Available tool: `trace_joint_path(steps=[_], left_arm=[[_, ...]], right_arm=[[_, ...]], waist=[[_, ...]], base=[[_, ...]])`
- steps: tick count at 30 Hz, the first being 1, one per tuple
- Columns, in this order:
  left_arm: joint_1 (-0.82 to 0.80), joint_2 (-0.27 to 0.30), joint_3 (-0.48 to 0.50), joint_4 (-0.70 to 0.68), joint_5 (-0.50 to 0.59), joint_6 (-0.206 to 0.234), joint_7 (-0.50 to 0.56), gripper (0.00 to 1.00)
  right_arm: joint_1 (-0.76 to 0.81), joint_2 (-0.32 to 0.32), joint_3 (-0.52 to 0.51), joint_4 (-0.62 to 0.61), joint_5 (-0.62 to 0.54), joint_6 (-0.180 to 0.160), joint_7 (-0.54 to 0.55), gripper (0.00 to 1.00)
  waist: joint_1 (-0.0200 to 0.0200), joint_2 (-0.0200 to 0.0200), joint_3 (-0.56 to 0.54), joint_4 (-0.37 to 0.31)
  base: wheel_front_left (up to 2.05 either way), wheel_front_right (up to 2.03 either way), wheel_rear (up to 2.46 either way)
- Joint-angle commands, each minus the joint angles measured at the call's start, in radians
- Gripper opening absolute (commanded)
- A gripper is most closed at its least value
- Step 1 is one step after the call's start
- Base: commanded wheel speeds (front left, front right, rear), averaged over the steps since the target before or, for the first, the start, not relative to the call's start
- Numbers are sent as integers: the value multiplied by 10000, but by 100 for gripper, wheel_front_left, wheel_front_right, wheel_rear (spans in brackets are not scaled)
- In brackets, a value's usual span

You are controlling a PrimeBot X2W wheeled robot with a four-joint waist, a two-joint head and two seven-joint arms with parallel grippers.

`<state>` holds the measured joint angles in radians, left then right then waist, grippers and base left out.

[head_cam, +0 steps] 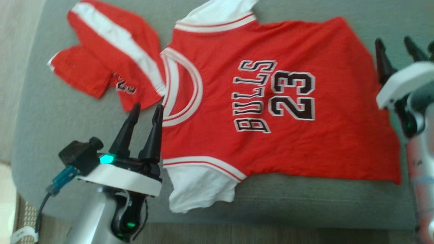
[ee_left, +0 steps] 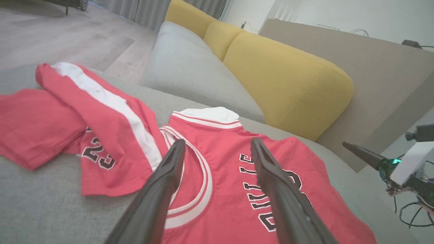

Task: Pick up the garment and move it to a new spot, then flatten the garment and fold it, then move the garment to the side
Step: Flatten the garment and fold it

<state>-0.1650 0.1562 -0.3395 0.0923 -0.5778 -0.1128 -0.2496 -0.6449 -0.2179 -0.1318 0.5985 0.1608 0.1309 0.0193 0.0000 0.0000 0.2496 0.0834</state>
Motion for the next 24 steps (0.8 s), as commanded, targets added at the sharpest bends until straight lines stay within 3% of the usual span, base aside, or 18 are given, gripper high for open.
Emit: trace_joint_path(steps=[1, 15, 16, 17, 24], left_arm=[[-349, -137, 415, -198, -195, -91, -121, 100], [-801, -275, 162, -69, -504, -175, -122, 100], [-816, -266, 144, -60, -520, -175, -122, 100], [-829, -258, 132, -47, -534, -176, -122, 100], [-789, -287, 170, 91, -594, -177, -122, 100]], right_arm=[[-747, -109, -5, 182, -284, -2, 147, 100], [-2650, -560, -299, 3013, -799, -2, 674, 100], [-2726, -540, -246, 3189, -770, -2, 696, 59], [-2797, -510, -169, 3310, -725, -2, 653, 0], [-2808, -387, 1256, 3461, -1217, -2, -316, 0]], waist=[[0, 0, 613, 623], [0, 0, 1277, 1301], [0, 0, 1284, 1318], [0, 0, 1284, 1327], [0, 0, 1010, 1236]], base=[[0, 0, 0], [0, 0, 0], [0, 0, 0], [0, 0, 0], [0, 0, 0]])
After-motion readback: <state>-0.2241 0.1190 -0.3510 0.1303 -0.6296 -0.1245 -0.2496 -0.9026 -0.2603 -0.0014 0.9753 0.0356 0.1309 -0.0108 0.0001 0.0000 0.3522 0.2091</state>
